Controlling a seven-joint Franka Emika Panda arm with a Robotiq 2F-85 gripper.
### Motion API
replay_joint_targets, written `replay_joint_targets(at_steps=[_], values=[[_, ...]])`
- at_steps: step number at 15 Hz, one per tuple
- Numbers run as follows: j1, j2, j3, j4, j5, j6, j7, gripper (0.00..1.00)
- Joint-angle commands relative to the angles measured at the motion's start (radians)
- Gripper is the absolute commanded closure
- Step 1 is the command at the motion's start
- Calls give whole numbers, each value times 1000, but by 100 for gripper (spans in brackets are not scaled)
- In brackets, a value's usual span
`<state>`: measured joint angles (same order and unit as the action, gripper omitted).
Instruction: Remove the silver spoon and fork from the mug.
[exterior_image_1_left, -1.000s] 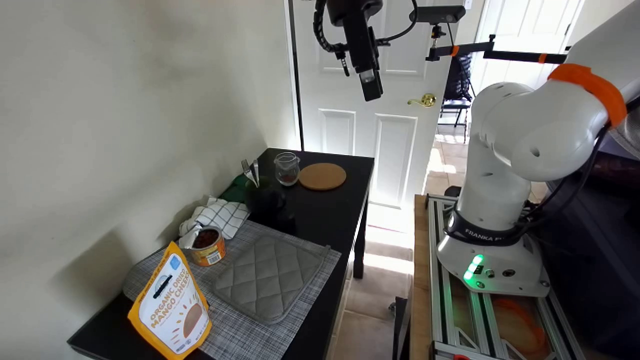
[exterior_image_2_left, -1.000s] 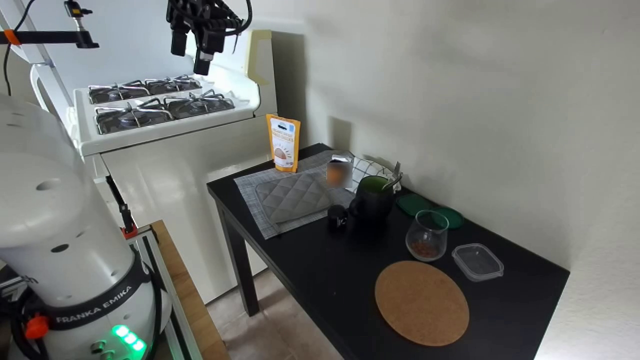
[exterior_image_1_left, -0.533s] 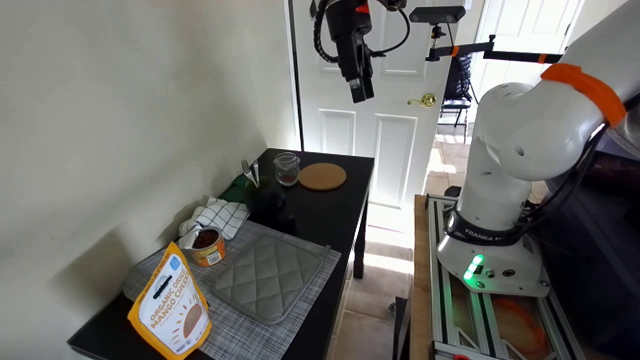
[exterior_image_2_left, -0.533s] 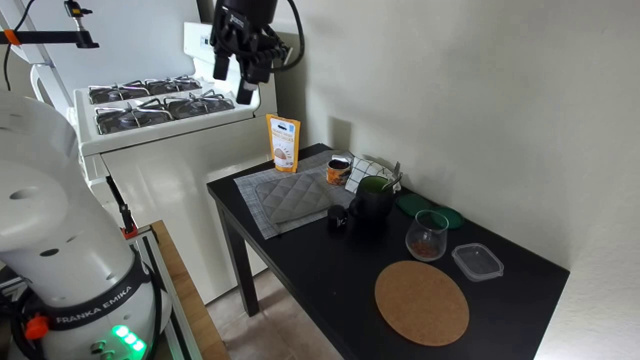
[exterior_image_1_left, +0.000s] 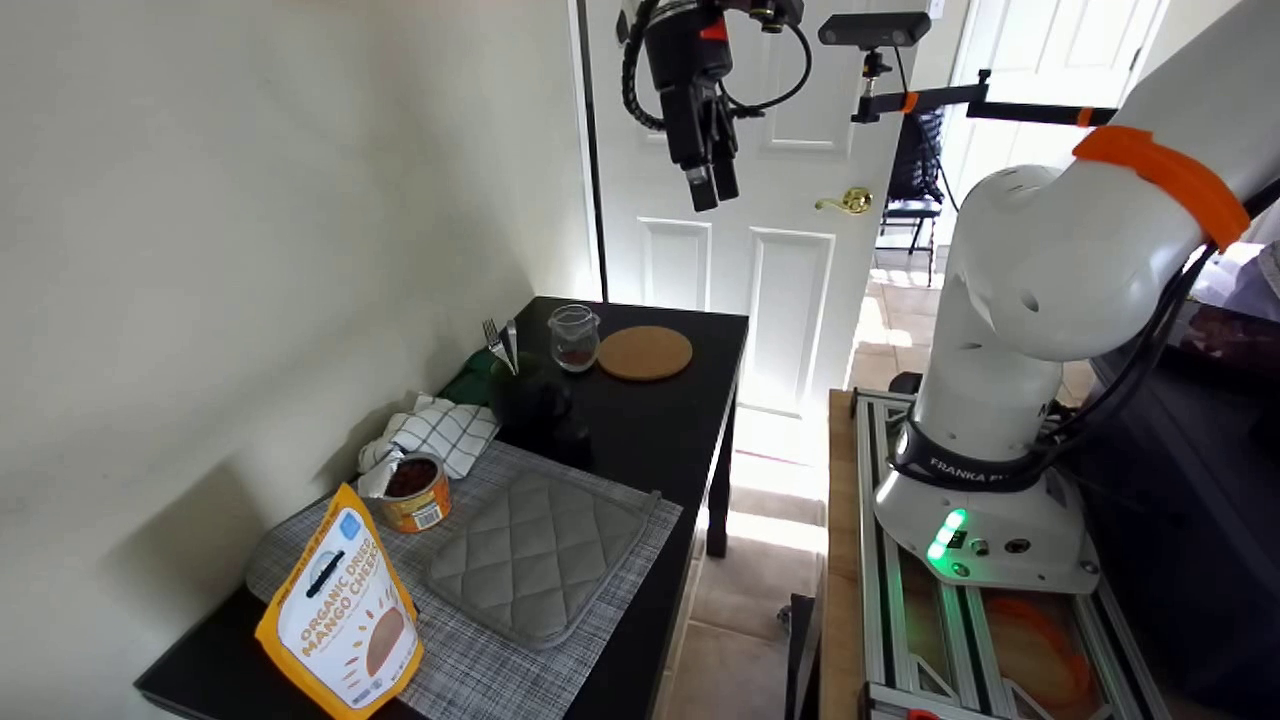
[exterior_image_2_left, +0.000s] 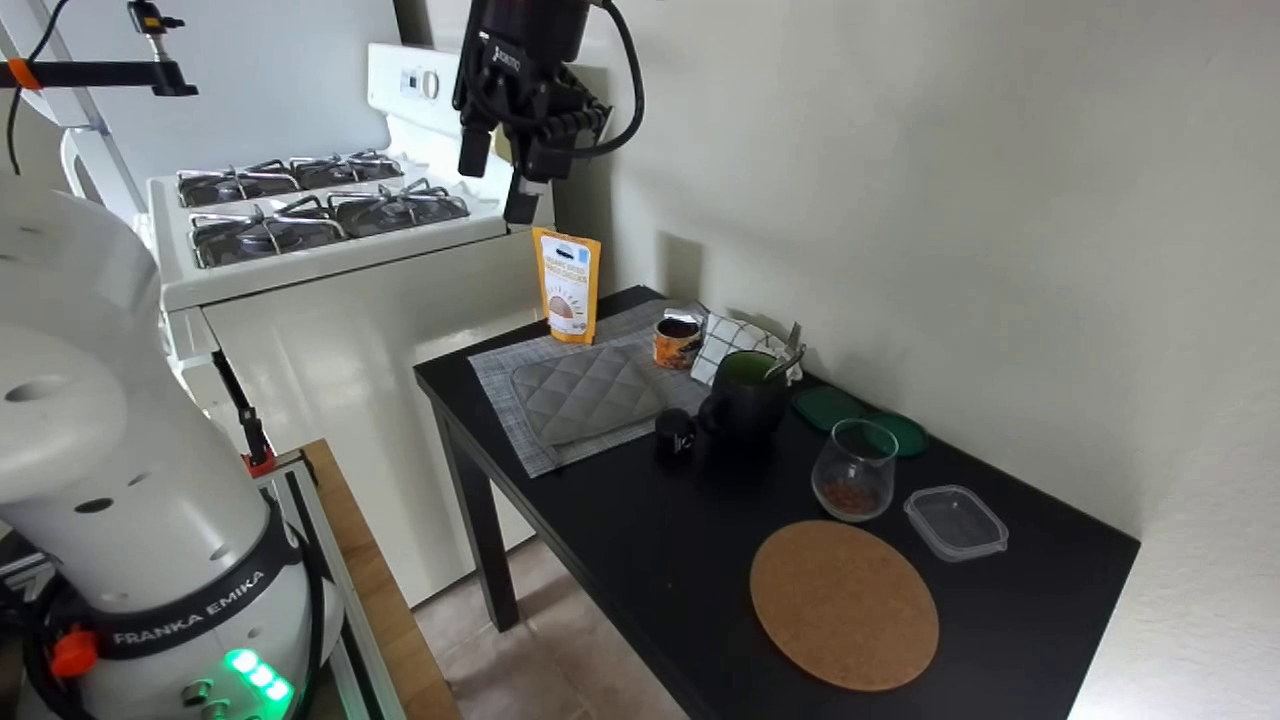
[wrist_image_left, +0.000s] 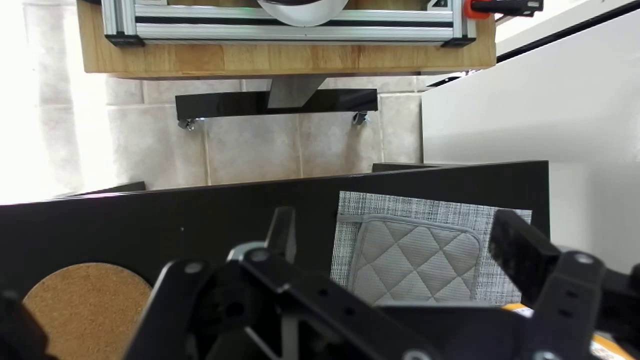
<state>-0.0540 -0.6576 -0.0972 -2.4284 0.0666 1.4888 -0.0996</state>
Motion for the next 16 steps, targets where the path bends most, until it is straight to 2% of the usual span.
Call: replay_joint_targets(at_steps=[1, 3, 6, 9, 11, 16], values=[[-2, 1, 1, 2, 0, -2, -1, 0], [-23, 35, -9, 11, -13, 19, 21, 0], [-53, 106, -56, 36, -76, 165, -45, 0], [-46, 219, -83, 102, -191, 328, -181, 0], [-30, 309, -93, 176, -231, 388, -273, 0], [17, 523, -80, 378, -198, 461, -514, 0]])
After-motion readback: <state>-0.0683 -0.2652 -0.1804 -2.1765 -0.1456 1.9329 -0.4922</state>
